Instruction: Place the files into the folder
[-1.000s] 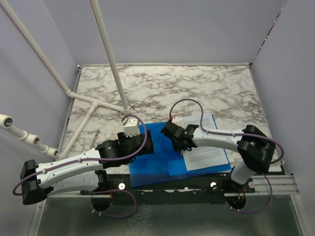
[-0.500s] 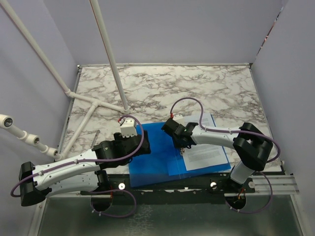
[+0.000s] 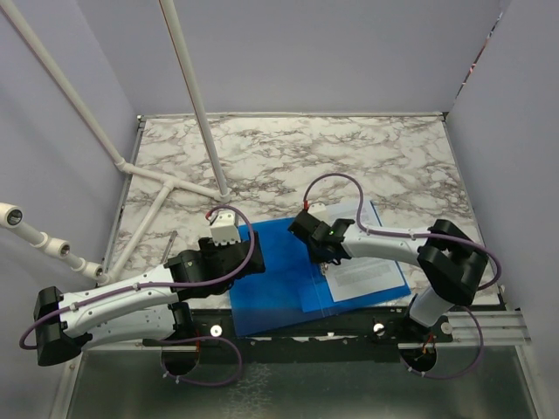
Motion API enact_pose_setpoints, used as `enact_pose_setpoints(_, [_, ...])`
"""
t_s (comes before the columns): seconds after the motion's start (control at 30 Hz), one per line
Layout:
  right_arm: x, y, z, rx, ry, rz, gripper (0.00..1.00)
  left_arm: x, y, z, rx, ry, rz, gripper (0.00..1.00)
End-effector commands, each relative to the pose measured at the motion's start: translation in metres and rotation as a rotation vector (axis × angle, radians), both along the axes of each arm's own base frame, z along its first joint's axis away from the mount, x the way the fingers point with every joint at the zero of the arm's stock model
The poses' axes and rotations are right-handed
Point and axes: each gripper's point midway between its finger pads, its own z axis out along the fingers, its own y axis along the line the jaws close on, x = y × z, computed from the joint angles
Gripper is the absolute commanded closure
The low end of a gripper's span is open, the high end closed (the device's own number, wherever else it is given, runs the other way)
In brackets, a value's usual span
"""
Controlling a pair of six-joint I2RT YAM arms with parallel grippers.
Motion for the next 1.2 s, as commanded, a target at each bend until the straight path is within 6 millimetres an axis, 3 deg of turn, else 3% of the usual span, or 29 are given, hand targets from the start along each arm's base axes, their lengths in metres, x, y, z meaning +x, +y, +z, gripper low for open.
enact_pose_setpoints(0.0, [0.001,-0.009,0.015,0.015,-0.042,-0.031,1.0,0.003,0.015,-0.002,0.034,-0.017,0.063,0.01])
enact_pose_setpoints(0.23, [0.006,-0.015,0.045,0.06,-0.1,-0.026,1.0,0.004,0.02,-0.012,0.045,0.017,0.086,0.01])
enact_pose_setpoints(0.57, [0.009,-0.03,0.06,0.077,-0.129,-0.027,1.0,0.018,0.02,-0.007,-0.155,0.05,0.102,0.01])
enact_pose_setpoints(1.17, [0.015,-0.04,0.083,0.133,-0.168,-0.043,1.0,0.012,-0.031,0.018,-0.466,0.055,-0.084,0.01])
